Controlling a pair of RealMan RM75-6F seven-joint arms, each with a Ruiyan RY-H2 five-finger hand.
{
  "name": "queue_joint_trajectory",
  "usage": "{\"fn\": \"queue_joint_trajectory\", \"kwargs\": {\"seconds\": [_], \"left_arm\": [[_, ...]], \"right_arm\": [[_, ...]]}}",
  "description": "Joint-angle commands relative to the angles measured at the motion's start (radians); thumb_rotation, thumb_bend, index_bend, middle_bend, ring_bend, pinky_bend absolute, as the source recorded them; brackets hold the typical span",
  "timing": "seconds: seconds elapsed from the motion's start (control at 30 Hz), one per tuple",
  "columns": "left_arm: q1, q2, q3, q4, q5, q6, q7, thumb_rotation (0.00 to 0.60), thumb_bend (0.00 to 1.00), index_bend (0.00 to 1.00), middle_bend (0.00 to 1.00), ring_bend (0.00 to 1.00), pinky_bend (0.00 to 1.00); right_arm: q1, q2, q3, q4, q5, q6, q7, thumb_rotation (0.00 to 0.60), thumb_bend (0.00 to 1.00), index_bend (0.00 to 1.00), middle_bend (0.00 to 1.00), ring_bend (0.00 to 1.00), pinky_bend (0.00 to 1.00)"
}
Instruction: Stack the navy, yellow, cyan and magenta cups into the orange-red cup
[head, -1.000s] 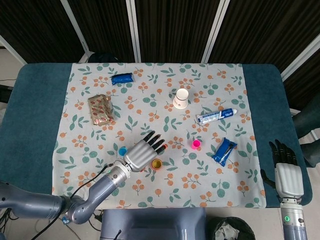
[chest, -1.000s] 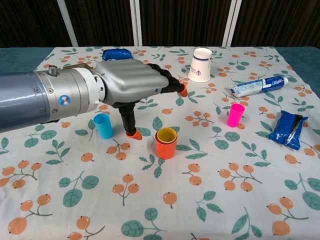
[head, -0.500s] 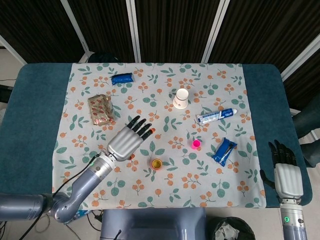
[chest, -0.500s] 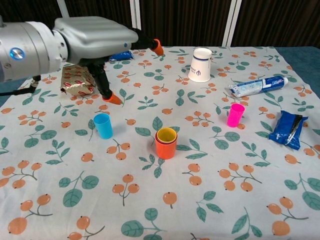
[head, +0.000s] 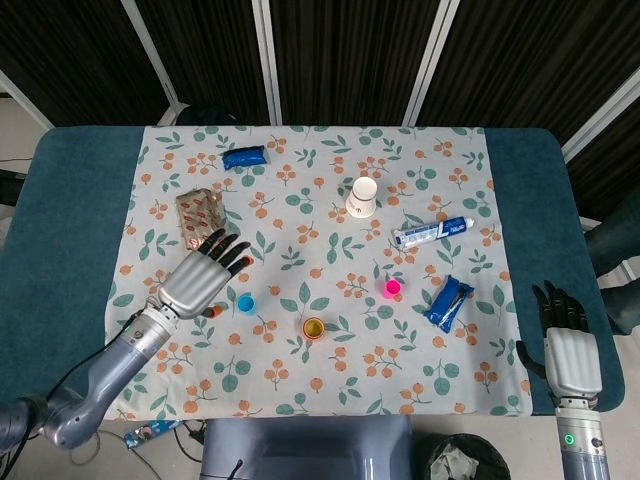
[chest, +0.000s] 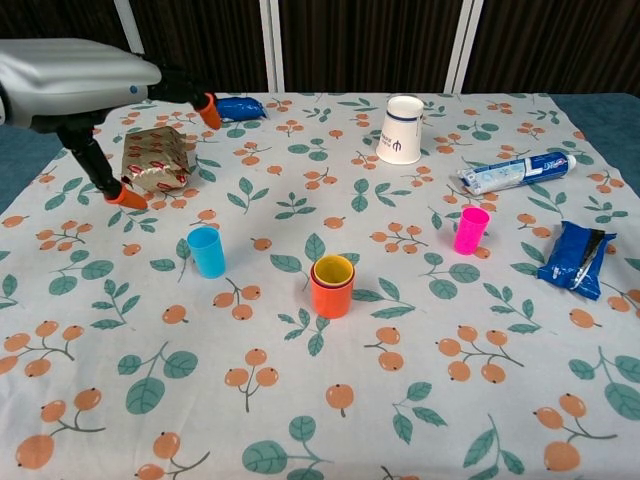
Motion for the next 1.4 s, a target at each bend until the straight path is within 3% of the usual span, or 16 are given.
{"fn": "queue_joint_trajectory", "kwargs": {"seconds": [0.03, 0.63, 1.4], "left_arm": [[0.015, -0.024, 0.01, 0.055, 0.02, -0.028, -0.056, 0.6, 0.07, 0.26, 0.08, 0.0, 0.0], [0.006, -0.181, 0.001, 0.219, 0.012, -0.106, -0.069, 0.6, 0.15, 0.41, 0.09, 0.0, 0.0], [0.002, -0.267, -0.013, 0.267, -0.011, -0.105, 0.018, 0.6, 0.22, 0.45, 0.11, 0.0, 0.0]], "right_arm": [[0.0, -0.002, 0.0, 0.0, 0.002, -0.001, -0.004, 0.6, 0.39, 0.0, 0.0, 0.0, 0.1], [0.002, -0.004, 0.006, 0.009, 0.022, -0.016, -0.003, 0.6, 0.39, 0.0, 0.0, 0.0, 0.1], [0.001, -0.001, 0.015, 0.015, 0.03, -0.015, 0.02, 0.6, 0.39, 0.0, 0.0, 0.0, 0.1]]}}
